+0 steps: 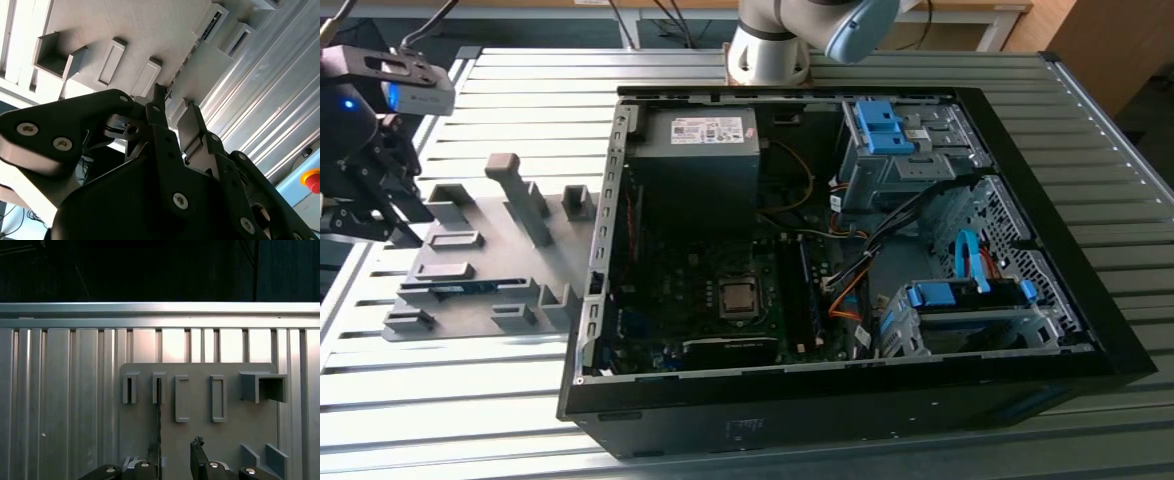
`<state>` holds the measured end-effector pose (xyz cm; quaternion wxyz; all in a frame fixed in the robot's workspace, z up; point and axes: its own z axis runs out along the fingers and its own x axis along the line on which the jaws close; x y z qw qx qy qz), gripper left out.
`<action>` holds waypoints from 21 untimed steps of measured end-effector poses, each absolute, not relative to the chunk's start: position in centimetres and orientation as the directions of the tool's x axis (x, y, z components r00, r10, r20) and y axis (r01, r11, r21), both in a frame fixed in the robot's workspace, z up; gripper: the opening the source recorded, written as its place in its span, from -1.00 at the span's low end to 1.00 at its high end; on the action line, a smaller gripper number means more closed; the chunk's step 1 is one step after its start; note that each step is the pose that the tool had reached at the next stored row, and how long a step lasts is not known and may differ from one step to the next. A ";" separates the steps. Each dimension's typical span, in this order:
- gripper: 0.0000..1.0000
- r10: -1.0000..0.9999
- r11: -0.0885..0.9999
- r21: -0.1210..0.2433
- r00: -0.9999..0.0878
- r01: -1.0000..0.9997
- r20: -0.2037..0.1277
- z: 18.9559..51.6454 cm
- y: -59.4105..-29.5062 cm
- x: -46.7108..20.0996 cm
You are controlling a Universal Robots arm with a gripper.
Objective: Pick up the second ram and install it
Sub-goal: 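Pick up the second ram and move it above second insertion slot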
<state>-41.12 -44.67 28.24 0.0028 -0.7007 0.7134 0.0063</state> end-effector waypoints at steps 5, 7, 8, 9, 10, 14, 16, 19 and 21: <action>-0.23 -1.000 0.018 0.005 -0.018 -1.000 -0.013 27.7 -44.7 -41.1; -0.23 -1.000 0.018 0.005 -0.018 -1.000 -0.013 27.5 -44.7 -41.1; -0.23 -1.000 0.018 0.005 -0.018 -1.000 -0.013 27.4 -44.8 -41.1; -0.23 -1.000 0.018 0.005 -0.018 -1.000 -0.013 27.2 -44.8 -41.1; -0.23 -1.000 0.018 0.005 -0.018 -1.000 -0.013 27.1 -44.8 -41.1; -0.23 -1.000 0.018 0.005 -0.018 -1.000 -0.013 26.8 -45.0 -41.1; -0.23 -1.000 0.018 0.005 -0.018 -1.000 -0.013 26.6 -45.1 -41.1; -0.23 -1.000 0.017 0.005 -0.017 -1.000 -0.013 26.5 -45.1 -41.1; -0.23 -1.000 0.016 0.005 -0.016 -1.000 -0.013 26.5 -45.2 -41.1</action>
